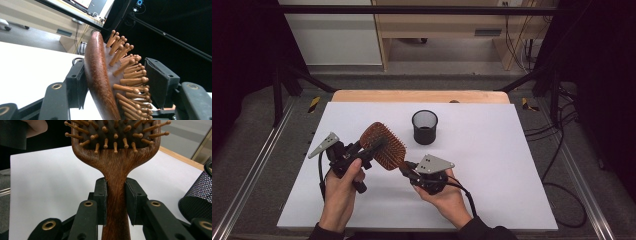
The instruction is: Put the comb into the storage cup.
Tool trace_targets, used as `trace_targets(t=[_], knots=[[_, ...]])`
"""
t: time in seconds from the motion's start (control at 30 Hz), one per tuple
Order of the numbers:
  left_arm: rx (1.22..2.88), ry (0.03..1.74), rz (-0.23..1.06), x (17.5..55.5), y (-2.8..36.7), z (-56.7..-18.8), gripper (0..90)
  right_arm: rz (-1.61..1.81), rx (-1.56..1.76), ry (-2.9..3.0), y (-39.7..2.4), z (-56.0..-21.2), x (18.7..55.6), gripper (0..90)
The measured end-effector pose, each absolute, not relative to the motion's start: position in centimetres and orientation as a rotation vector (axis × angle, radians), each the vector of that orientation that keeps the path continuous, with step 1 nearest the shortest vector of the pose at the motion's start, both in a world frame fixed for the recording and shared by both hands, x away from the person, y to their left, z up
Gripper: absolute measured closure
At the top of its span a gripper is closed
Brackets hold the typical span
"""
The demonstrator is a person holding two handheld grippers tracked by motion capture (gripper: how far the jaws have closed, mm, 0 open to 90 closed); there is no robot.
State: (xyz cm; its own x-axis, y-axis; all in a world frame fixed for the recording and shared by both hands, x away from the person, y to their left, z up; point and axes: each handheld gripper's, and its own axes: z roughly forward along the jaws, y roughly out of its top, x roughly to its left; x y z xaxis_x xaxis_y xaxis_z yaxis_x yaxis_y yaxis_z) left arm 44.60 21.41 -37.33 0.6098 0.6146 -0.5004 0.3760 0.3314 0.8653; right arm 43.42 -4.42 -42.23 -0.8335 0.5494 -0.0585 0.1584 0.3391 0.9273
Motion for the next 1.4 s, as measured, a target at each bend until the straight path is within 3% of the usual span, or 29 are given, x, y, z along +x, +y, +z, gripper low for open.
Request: trace_targets(t=[0.37,1.2,1.4], knots=[[1.306,0.946,0.201,44.1,21.2,-37.2,49.7,1.45,0.645,2.276,-3.6,-42.8,43.3,72.8],[1.269,0.954,0.175,43.9,21.2,-37.6,52.2,1.483,0.67,2.301,-3.5,-43.2,43.5,71.8],[1.27,0.967,0.223,44.0,21.7,-37.6,52.2,1.464,0.707,2.31,-3.5,-43.5,43.7,56.6]])
